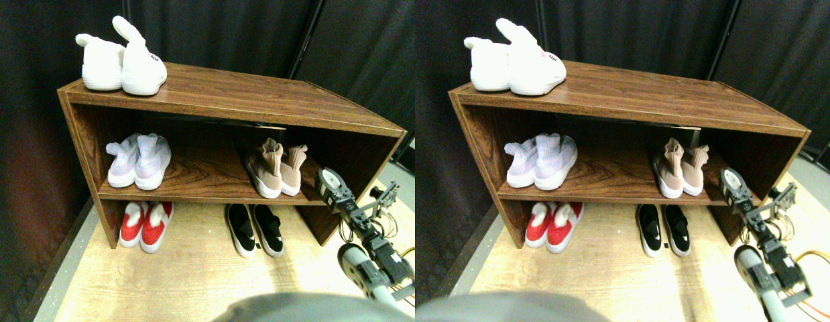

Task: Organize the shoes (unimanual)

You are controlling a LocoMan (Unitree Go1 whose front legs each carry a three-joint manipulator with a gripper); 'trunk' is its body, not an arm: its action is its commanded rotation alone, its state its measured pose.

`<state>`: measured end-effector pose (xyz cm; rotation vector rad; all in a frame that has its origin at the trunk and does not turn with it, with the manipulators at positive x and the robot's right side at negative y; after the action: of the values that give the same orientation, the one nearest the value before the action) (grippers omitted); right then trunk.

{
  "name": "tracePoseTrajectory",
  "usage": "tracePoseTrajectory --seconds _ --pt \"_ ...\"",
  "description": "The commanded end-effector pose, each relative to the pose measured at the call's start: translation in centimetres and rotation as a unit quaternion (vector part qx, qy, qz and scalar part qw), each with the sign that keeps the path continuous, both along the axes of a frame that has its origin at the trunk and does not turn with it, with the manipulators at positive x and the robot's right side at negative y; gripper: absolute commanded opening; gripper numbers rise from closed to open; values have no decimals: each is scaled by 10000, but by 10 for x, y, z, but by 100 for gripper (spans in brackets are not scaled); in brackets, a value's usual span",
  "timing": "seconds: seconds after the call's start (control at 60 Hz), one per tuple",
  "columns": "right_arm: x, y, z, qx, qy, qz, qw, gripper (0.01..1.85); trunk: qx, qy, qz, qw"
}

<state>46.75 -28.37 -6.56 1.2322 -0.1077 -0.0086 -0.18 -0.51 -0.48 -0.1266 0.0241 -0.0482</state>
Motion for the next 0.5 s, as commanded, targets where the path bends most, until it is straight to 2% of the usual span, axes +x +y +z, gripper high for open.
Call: tracePoseTrajectory --seconds 0.017,0.083,0.2,0.383,0.5 --pt "-15 6 15 46 -288 167 9994 6 -88 38 -41 9999" --pt "-28 8 19 49 -400 211 9990 6 -80 47 -59 9999" --pt "-45 7 19 -185 -732 596 9954 6 -75 95 -79 9999" --pt "-66 8 12 -211 -788 756 9938 6 -70 199 -53 9998" --pt "-70 9 4 -156 -795 901 9926 6 -75 268 -30 9996"
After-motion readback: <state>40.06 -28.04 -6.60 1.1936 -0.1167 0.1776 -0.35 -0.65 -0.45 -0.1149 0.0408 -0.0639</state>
